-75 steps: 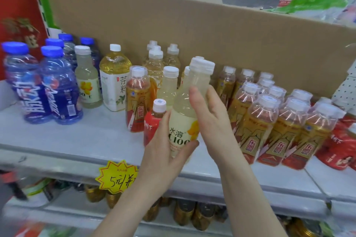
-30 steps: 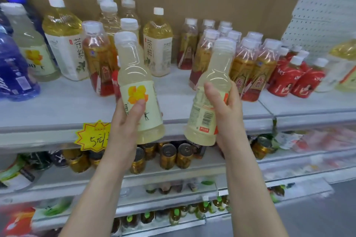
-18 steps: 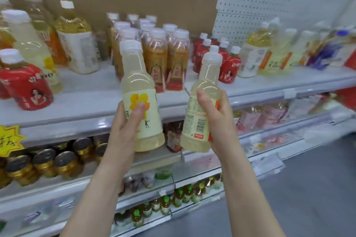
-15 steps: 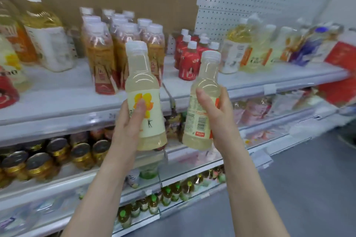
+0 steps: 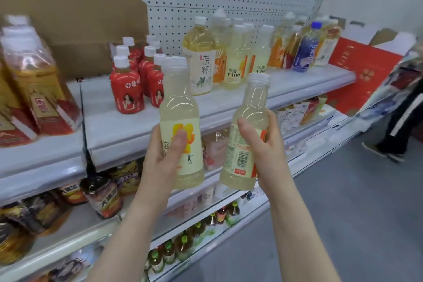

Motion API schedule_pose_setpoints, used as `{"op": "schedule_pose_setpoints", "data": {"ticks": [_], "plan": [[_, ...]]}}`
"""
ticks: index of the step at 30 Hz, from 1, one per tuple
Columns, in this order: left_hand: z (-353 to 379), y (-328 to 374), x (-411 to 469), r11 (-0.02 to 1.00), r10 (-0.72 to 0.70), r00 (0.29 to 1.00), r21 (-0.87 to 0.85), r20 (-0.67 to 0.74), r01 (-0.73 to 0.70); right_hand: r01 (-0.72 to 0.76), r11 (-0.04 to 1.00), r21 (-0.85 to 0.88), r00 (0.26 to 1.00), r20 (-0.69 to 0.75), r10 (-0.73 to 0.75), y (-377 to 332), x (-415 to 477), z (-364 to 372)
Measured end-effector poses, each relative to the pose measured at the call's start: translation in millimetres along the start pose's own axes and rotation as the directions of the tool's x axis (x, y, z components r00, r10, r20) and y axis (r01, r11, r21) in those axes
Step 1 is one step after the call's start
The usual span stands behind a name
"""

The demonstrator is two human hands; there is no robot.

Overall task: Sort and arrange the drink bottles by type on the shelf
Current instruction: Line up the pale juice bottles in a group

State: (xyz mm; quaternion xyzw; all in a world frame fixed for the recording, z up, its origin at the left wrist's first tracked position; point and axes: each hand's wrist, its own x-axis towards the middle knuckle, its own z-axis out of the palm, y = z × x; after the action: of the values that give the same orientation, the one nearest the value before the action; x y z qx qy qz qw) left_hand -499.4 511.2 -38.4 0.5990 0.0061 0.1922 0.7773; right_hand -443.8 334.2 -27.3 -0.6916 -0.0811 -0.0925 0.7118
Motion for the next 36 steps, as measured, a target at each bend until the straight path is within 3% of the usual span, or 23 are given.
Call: {"op": "schedule_pose_setpoints", "data": {"ticks": [12,23,36], "plan": [[76.9,-29.1,132.6,0.975,0.203,0.976,0.073,0.073,-0.209,0.115,0.991,-0.072,0.988,-0.095,-0.122,-1.9,166.2,-40.0],[94.1,-46.4,181.2,0.961,0.244,0.967,0.154,-0.079,-0.230,0.248,0.887,-0.390,0.966,0.030,-0.257,29.9,281.7,-44.7],[157.8,-72.3,195.7,0.941,0.296,0.933,0.231,-0.205,-0.247,0.276,0.859,-0.431,0.959,0.181,-0.217,48.1,356.9,-59.2]]}}
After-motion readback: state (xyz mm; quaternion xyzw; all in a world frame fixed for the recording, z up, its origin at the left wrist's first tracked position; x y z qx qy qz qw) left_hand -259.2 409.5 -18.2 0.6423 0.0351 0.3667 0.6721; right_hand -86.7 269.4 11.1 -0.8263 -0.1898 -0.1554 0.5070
